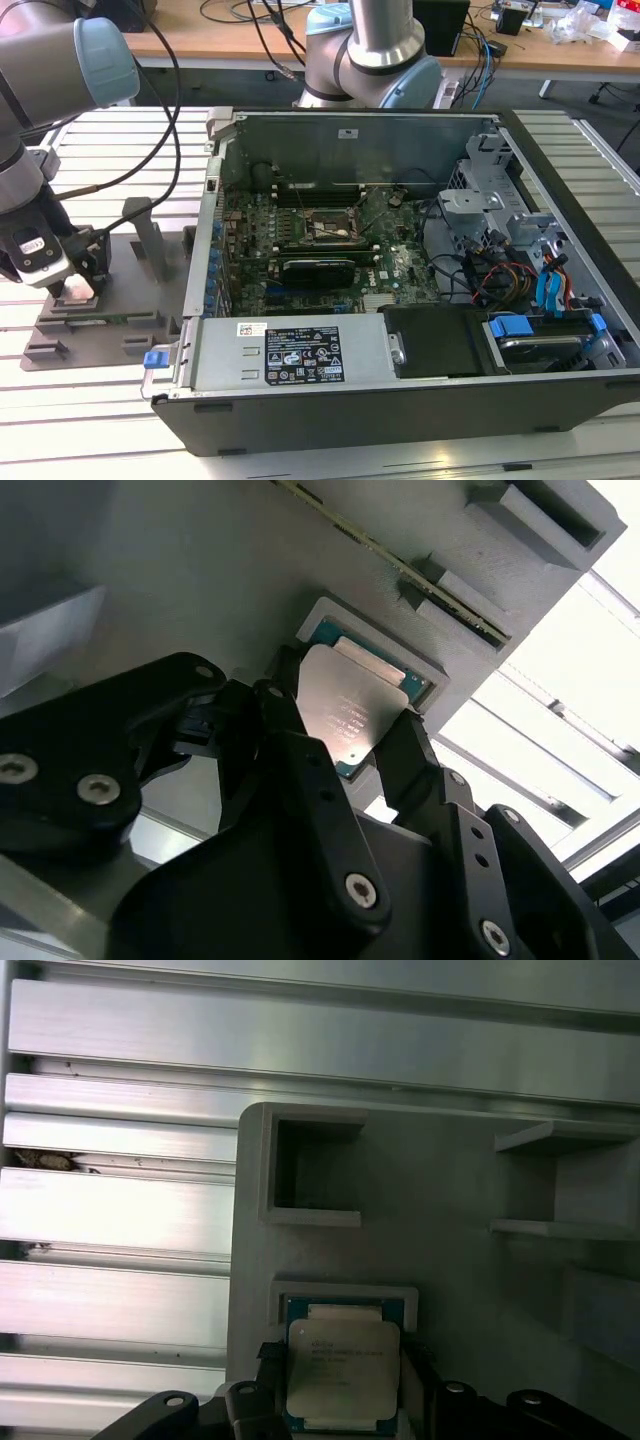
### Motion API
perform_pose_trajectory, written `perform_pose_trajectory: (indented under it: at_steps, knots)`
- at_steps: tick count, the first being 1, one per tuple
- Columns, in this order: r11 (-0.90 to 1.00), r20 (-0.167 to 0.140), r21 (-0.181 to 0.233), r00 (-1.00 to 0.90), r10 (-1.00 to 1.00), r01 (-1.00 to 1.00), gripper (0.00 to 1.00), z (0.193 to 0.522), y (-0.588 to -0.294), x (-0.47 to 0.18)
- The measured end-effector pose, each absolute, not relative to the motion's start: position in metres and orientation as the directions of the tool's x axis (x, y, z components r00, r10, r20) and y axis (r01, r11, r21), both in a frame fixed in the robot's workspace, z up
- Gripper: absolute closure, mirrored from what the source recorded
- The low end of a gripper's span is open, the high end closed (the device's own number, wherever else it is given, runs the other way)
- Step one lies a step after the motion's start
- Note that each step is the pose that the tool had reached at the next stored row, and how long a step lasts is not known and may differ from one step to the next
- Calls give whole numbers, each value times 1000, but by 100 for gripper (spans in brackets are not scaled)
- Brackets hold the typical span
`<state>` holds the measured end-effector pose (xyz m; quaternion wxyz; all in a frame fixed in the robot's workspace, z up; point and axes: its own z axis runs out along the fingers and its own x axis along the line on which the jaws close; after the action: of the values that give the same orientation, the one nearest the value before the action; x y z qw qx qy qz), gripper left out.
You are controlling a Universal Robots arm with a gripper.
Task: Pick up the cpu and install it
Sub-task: 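Pick up the cpu and move it towards the insertion slot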
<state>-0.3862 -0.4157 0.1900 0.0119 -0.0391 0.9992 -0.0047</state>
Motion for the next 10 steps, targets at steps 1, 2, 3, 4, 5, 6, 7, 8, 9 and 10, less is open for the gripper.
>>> perform_pose_trajectory:
  at_steps: [1, 2, 3, 4, 5, 6, 7, 8, 9, 10]
  knots:
    - [997, -23, -10, -997, -78, -78, 45, 190, -416, -386]
    - [997, -23, -10, -997, -78, -78, 45, 190, -416, -386]
    - [997, -23, -10, -997, -78, -78, 45, 190, -416, -386]
    - [997, -23, -10, -997, -78, -78, 45, 190, -416, -386]
    - [997, -23, -10, -997, -78, -78, 45, 190, -416, -386]
    - [997, -23, -10, -997, -78, -78, 45, 190, -416, -386]
    - [997, -23, -10, -997, -78, -78, 45, 190, -416, -386]
    - [997, -24, -10, -997, -78, -78, 45, 191, -416, -386]
    - [997, -24, -11, -997, -78, -78, 45, 193, -416, -386]
    - [997, -24, -11, -997, -78, -78, 45, 194, -416, -386]
